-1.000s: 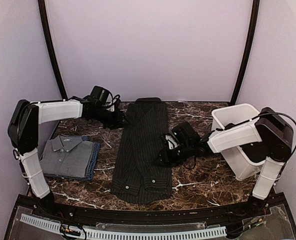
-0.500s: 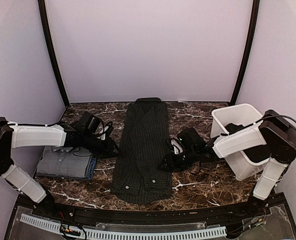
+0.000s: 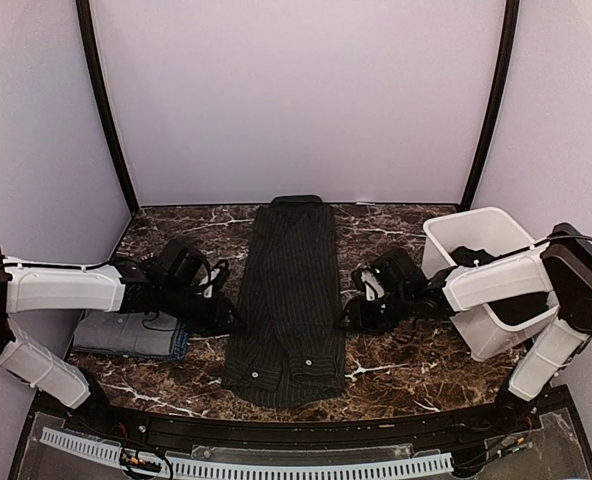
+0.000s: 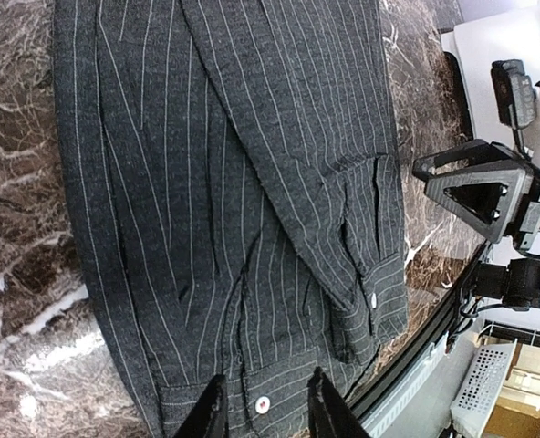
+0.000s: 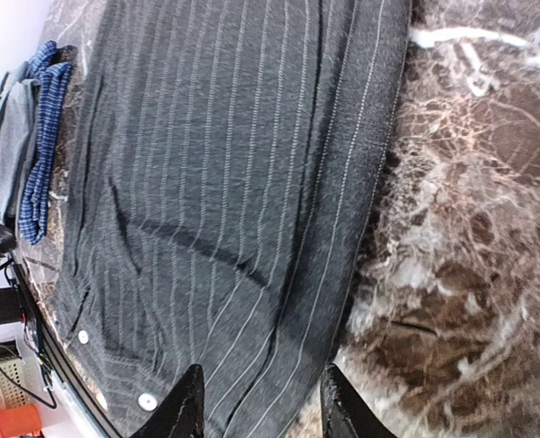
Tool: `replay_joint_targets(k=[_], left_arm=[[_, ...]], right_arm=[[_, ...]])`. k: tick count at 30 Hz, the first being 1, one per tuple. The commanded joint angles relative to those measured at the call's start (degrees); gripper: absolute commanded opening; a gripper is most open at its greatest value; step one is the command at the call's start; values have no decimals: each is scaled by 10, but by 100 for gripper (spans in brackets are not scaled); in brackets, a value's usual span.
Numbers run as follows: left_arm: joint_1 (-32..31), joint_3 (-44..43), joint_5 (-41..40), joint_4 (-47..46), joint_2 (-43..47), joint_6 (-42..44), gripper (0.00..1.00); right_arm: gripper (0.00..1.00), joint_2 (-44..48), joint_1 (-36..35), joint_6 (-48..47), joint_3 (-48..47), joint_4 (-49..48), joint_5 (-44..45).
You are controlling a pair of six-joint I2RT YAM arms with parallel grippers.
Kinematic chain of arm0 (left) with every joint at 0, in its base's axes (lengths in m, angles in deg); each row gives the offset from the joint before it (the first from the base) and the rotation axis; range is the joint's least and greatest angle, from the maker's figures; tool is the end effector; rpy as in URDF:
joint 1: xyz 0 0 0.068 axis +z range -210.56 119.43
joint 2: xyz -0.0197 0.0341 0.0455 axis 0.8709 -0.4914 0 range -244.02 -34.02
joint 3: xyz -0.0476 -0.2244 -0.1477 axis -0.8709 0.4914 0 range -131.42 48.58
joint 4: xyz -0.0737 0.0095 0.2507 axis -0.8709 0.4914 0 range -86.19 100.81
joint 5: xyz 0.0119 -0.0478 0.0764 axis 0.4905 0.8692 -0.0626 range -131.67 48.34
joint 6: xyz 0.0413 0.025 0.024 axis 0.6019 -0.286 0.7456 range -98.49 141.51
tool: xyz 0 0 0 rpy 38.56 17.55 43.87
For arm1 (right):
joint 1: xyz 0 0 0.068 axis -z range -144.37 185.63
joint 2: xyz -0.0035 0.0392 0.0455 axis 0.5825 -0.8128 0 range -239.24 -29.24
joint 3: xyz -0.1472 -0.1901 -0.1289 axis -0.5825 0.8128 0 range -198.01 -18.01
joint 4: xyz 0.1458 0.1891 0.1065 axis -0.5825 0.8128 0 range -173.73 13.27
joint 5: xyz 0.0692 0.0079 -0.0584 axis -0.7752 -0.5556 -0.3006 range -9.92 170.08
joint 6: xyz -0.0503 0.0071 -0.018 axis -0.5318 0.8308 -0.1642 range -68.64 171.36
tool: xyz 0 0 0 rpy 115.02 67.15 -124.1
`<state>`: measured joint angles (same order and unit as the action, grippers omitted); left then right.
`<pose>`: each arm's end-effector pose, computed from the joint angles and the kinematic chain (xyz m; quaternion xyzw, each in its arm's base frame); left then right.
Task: Fold and stack the long sleeve shirts
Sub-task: Smooth out the rectangle-folded shirt at the center of the board.
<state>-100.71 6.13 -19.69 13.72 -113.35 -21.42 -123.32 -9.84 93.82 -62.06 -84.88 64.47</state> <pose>0.2028 -0.1883 0.1959 0.0480 0.9141 -0.3724 0.1530 0.2129 0.2301 0.1460 -0.0721 0.9261 0.3331 0.1621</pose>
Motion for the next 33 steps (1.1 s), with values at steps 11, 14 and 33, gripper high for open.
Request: replay_joint_targets(k=[11,14,33], left_arm=[[-20,71,-26,51,38,-15,18],[-40,77,-25,42,24,-23,16],[-141,56,-8,-12,-53,-77,13]], right_arm=[[40,115,-92,60,47,20,6],[39,95,-113,62,26,15,7],[36,53,-141,73,69,40,-3]])
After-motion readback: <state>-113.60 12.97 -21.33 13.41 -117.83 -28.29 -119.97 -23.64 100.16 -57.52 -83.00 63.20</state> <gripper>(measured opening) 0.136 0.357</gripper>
